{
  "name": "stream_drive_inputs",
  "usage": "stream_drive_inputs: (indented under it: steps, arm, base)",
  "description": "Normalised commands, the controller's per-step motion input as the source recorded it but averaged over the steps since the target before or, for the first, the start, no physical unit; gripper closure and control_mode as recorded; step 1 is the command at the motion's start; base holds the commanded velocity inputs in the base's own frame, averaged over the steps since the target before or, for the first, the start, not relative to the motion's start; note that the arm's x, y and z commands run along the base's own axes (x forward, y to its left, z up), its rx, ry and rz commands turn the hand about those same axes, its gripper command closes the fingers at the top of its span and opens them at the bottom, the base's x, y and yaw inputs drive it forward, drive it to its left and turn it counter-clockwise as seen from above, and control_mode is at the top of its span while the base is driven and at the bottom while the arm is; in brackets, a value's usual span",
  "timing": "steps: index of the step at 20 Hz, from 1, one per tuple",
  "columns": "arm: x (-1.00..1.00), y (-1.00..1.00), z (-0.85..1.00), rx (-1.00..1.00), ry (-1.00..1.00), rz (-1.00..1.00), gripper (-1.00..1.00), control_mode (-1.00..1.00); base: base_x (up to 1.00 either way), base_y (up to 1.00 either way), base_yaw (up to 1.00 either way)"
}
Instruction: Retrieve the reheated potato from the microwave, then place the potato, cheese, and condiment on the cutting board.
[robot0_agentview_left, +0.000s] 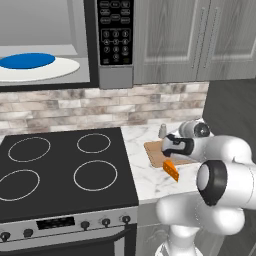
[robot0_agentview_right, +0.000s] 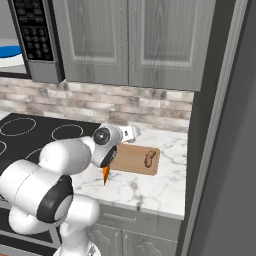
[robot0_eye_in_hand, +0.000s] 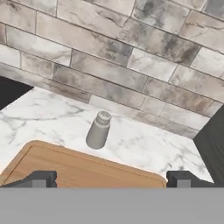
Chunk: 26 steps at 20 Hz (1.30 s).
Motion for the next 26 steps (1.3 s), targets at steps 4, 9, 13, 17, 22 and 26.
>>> stream_drive_inputs:
  steps: [4, 9, 13, 17, 22, 26]
  arm:
    - [0.05, 0.12, 0.43, 0.35, 0.04, 0.00, -1.00, -1.00]
    - [0.09, 0.10, 0.34, 0.25, 0.13, 0.00, -1.00, -1.00]
    - [0.16, 0.07, 0.36, 0.04, 0.20, -0.02, -1.00, -1.00]
    - [0.02, 0.09, 0.16, 0.05, 0.39, -0.05, -1.00, -1.00]
    - [0.00, 0.08, 0.01, 0.10, 0.27, -0.04, -1.00, -1.00]
    - [0.00, 0.01, -0.14, 0.08, 0.17, -0.06, -1.00, -1.00]
  base:
    - [0.00, 0.00, 0.00]
    - [0.00, 0.00, 0.00]
    - [0.00, 0.00, 0.00]
    - [0.00, 0.00, 0.00]
    - [0.00, 0.00, 0.00]
    - [0.00, 0.00, 0.00]
